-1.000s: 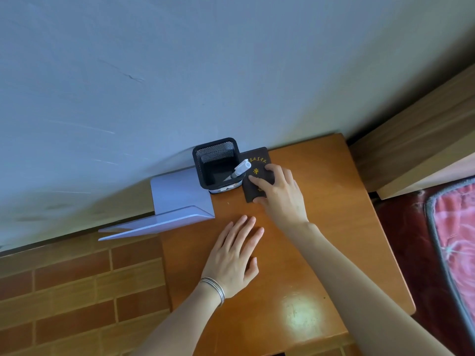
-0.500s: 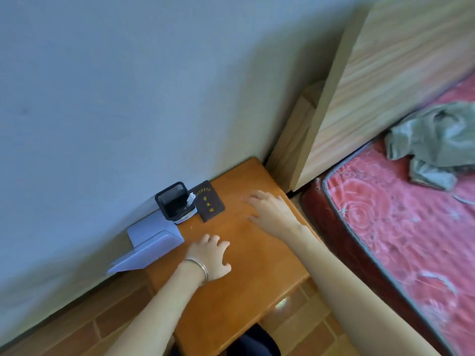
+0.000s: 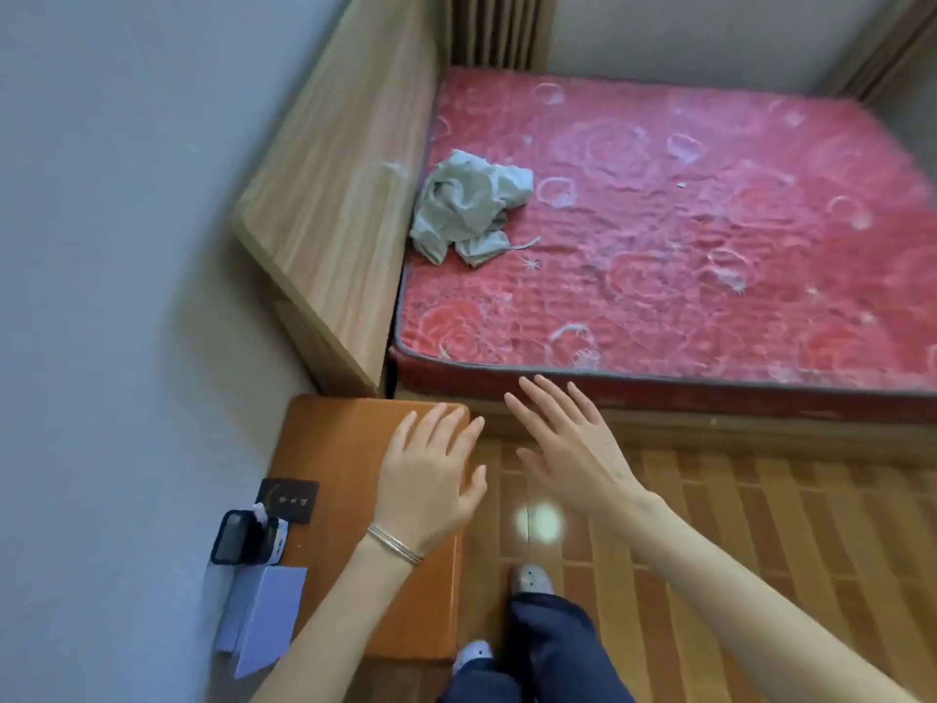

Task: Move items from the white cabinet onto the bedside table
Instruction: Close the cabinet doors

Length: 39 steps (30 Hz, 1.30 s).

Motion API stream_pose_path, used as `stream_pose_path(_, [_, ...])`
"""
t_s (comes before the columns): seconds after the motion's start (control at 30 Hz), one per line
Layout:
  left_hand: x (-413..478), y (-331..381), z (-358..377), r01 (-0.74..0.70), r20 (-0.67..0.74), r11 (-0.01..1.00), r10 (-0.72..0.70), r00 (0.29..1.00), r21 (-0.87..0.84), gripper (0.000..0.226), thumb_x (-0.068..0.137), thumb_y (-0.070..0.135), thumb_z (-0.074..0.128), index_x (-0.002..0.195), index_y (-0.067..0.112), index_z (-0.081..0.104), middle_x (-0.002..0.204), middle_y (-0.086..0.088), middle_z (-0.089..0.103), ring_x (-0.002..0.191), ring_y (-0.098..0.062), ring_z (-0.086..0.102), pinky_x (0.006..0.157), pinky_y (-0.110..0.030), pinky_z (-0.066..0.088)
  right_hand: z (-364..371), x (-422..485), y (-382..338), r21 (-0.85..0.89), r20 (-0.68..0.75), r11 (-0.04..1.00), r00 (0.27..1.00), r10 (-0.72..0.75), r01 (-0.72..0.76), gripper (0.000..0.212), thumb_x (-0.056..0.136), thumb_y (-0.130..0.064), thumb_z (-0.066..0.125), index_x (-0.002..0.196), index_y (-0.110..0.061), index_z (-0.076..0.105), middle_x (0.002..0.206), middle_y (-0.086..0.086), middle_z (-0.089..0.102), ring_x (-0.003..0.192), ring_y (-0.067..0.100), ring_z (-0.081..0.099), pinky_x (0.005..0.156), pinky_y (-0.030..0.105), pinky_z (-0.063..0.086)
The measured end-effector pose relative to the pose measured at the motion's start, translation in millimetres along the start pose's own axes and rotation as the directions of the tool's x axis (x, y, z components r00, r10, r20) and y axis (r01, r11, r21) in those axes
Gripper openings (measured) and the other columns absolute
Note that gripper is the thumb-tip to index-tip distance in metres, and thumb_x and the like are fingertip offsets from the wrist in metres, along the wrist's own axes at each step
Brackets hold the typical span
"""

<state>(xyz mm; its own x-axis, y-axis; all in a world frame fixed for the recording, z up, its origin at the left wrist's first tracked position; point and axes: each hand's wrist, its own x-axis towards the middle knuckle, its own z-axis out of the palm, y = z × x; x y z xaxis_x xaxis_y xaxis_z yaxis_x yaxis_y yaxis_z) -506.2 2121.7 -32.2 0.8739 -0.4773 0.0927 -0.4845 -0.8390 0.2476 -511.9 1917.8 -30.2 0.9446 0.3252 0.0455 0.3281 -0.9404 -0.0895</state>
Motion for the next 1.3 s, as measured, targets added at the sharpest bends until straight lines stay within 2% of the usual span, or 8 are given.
stream_pose_path(0.2, [-4.8,85.2,-11.7,-0.356,0.130,0.934,0.356,0.925,-0.029,0.056,0.084,0.049,0.042,0.131,0.021,0.056,0.131,-0.006,0.058,0.126,-0.025,0.048,0.105,-0.047,0.035,-38.1,-140.6,4.7,-0.001,-0.011,0.917,0.917,0.398,-0.398,0.058,0.083,-0.036,0.037,0.138,-0.018,0.042,0.144,0.006,0.042,0.135,0.023,0.034,0.108,0.044,0.021])
stream_pose_path(0.37, [-18.9,169.9,-6.1,-0.613,0.129,0.783,0.621,0.773,-0.101,0.057,0.084,0.049,0.039,0.128,0.020,0.059,0.128,-0.005,0.060,0.123,-0.026,0.051,0.103,-0.047,0.035,-56.4,-247.7,3.2,-0.030,0.006,0.732,0.732,0.681,-0.680,0.059,0.083,-0.038,0.055,0.138,-0.022,0.043,0.142,0.004,0.044,0.133,0.021,0.038,0.108,0.044,0.032])
stream_pose_path(0.5, [-28.6,233.6,2.5,-0.756,0.101,0.643,0.766,0.635,-0.120,0.058,0.081,0.047,0.043,0.130,0.019,0.057,0.130,-0.006,0.058,0.125,-0.027,0.050,0.103,-0.048,0.035,-72.0,-326.1,-4.6,-0.063,0.003,0.584,0.585,0.811,-0.809,0.056,0.087,-0.049,0.036,0.136,-0.024,0.045,0.139,0.000,0.048,0.131,0.017,0.041,0.107,0.043,0.033])
stream_pose_path(0.57, [-44.5,267.1,5.8,-0.807,0.082,0.573,0.820,0.567,-0.142,0.058,0.080,0.046,0.044,0.129,0.018,0.058,0.130,-0.006,0.058,0.124,-0.027,0.050,0.103,-0.047,0.031,-79.2,-370.4,-12.2,-0.048,-0.023,0.515,0.516,0.856,-0.856,0.056,0.089,-0.052,0.032,0.136,-0.026,0.044,0.140,-0.001,0.048,0.132,0.016,0.040,0.109,0.041,0.025])
stream_pose_path(0.67, [-81.7,315.9,8.8,-0.868,0.059,0.474,0.880,0.470,-0.147,0.058,0.081,0.049,0.043,0.128,0.020,0.059,0.129,-0.005,0.059,0.123,-0.026,0.052,0.103,-0.048,0.037,-88.6,-438.2,-32.0,-0.077,-0.045,0.418,0.422,0.906,-0.905,0.055,0.090,-0.054,0.030,0.136,-0.028,0.044,0.139,-0.002,0.048,0.131,0.015,0.040,0.108,0.042,0.031])
stream_pose_path(0.8, [-134.6,376.7,6.9,-0.901,0.060,0.406,0.914,0.401,-0.156,0.059,0.080,0.049,0.041,0.128,0.020,0.059,0.125,-0.004,0.061,0.119,-0.026,0.054,0.100,-0.048,0.042,-109.0,-530.5,-60.7,-0.026,-0.068,0.307,0.309,0.949,-0.951,0.060,0.090,-0.058,0.020,0.143,-0.030,0.031,0.148,-0.003,0.034,0.138,0.014,0.027,0.112,0.040,0.015])
stream_pose_path(0.9, [-166.7,427.0,-0.3,-0.929,0.043,0.338,0.941,0.335,-0.149,0.059,0.082,0.050,0.039,0.130,0.020,0.056,0.125,-0.003,0.061,0.120,-0.026,0.054,0.100,-0.048,0.042,-131.6,-594.2,-82.6,-0.020,-0.125,0.222,0.223,0.967,-0.975,0.063,0.090,-0.059,0.017,0.143,-0.030,0.030,0.149,-0.002,0.034,0.138,0.016,0.027,0.113,0.042,0.017])
stream_pose_path(1.3, [-246.9,610.1,-49.5,-0.989,-0.139,0.009,0.990,0.029,-0.145,0.056,0.089,0.051,0.037,0.135,0.022,0.050,0.130,-0.001,0.058,0.123,-0.022,0.050,0.104,-0.045,0.038,-203.7,-738.6,-111.7,-0.079,-0.228,-0.004,0.014,0.973,-0.997,0.062,0.090,-0.060,0.017,0.142,-0.029,0.035,0.146,-0.001,0.038,0.136,0.016,0.031,0.110,0.042,0.020])
